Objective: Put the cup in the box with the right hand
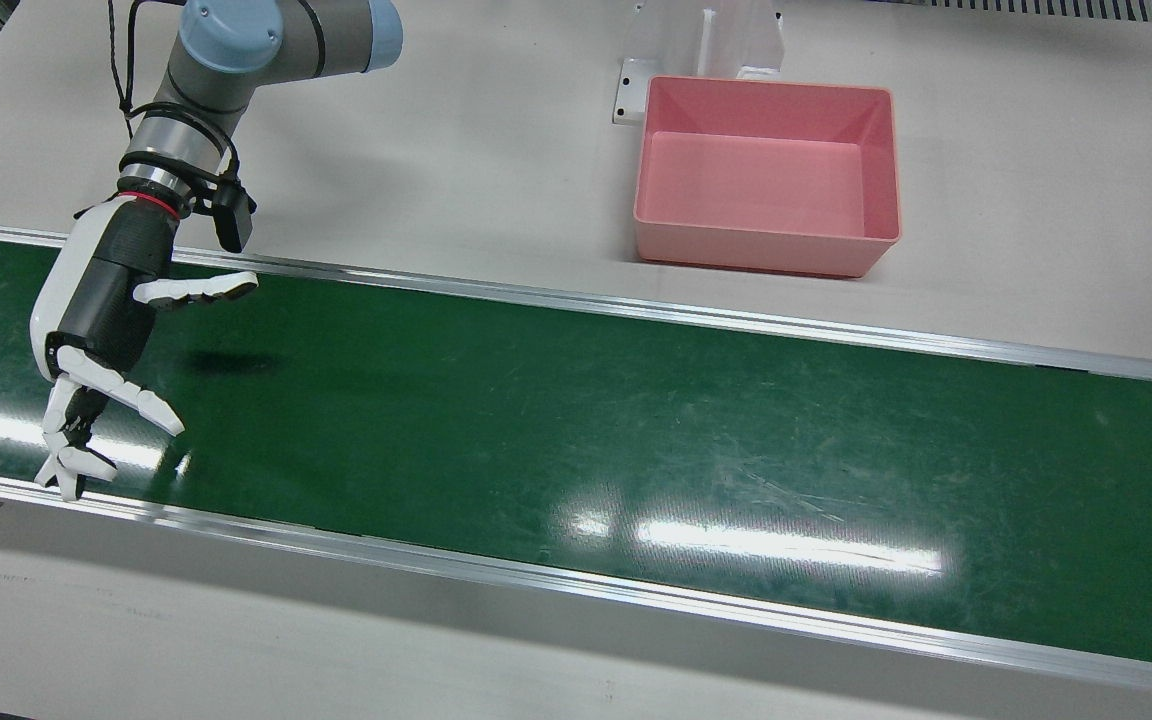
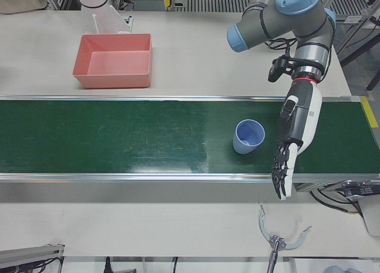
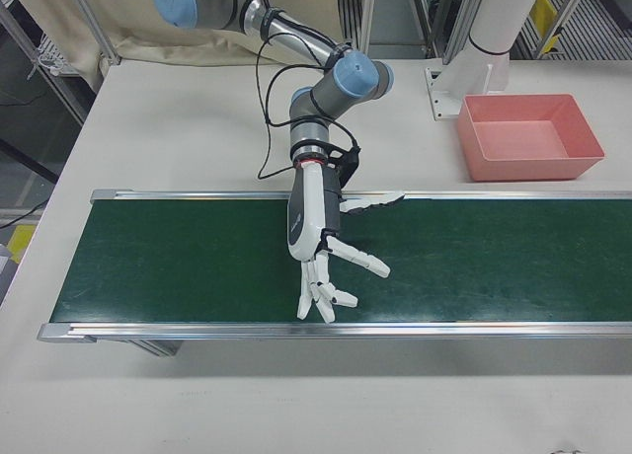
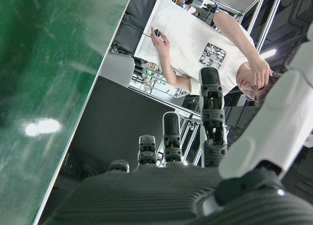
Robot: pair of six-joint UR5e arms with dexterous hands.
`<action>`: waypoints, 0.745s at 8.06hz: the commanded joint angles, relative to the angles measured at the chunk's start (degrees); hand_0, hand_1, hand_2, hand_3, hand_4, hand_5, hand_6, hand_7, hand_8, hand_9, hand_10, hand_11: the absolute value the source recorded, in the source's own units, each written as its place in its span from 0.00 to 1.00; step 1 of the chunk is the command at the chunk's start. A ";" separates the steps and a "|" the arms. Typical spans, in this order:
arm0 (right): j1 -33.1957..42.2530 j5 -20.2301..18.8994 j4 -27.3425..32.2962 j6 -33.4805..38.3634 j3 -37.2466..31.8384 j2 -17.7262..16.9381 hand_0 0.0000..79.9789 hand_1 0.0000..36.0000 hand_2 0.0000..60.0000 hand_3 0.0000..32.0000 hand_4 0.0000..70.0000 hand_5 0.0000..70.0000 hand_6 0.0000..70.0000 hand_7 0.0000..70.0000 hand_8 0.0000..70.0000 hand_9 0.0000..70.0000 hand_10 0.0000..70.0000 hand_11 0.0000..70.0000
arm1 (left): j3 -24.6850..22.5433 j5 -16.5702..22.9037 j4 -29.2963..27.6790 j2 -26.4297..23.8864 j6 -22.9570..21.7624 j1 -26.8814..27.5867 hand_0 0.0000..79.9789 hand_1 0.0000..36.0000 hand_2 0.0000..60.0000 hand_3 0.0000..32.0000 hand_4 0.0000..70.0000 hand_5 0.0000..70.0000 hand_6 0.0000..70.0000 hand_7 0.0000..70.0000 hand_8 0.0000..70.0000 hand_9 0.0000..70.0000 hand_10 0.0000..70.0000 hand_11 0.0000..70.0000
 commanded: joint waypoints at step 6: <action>0.75 -0.34 0.29 -0.04 -3.98 4.97 0.55 0.00 0.00 0.16 0.60 0.02 0.10 0.62 0.10 0.22 0.03 0.05 | -0.07 0.00 0.00 0.00 0.00 0.07 0.00 0.00 0.00 0.00 0.00 0.00 0.00 0.00 0.00 0.00 0.00 0.00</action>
